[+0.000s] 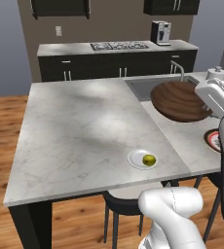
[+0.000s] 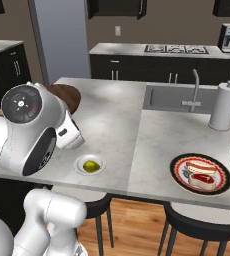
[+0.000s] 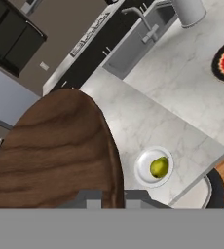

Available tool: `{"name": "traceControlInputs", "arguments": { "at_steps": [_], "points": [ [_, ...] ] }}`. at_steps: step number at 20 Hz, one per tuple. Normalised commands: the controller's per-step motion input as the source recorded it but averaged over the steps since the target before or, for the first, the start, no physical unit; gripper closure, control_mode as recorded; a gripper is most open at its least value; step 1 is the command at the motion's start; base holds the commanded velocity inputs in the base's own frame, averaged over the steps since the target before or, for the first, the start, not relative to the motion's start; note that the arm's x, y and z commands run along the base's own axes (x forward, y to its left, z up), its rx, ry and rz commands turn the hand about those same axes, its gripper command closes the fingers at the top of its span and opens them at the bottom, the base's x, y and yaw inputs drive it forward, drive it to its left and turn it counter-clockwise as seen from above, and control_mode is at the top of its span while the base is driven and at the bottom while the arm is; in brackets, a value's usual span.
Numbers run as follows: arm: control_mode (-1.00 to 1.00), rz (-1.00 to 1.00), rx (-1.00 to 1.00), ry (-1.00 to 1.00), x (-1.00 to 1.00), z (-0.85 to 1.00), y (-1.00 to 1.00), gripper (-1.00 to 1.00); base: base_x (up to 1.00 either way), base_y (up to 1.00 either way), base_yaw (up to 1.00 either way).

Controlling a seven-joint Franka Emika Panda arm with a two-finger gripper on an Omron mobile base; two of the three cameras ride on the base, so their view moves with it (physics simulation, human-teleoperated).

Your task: Take the smaller bowl and place it next to the appetizer plate on the dining counter , and place the larger bowl next to the plate with cooked food.

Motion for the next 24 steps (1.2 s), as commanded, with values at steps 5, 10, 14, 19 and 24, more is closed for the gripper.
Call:
{"name": "traceControlInputs", "arguments": {
  "at_steps": [5,10,14,19,24],
  "points": [
    [-1.0,0.0,0.0,0.0,0.01,-0.22,-0.36,1.0,0.03,-0.05,0.0],
    [-1.0,0.0,0.0,0.0,0.0,-0.32,-0.37,1.0,0.0,0.0,0.0],
    [-1.0,0.0,0.0,0.0,0.0,-0.44,-0.08,1.0,0.0,0.0,0.0],
    [-1.0,0.0,0.0,0.0,0.0,-0.46,-0.12,1.0,0.0,0.0,0.0],
    [-1.0,0.0,0.0,0.0,0.0,-0.5,-0.18,1.0,0.0,0.0,0.0]
  ]
}}
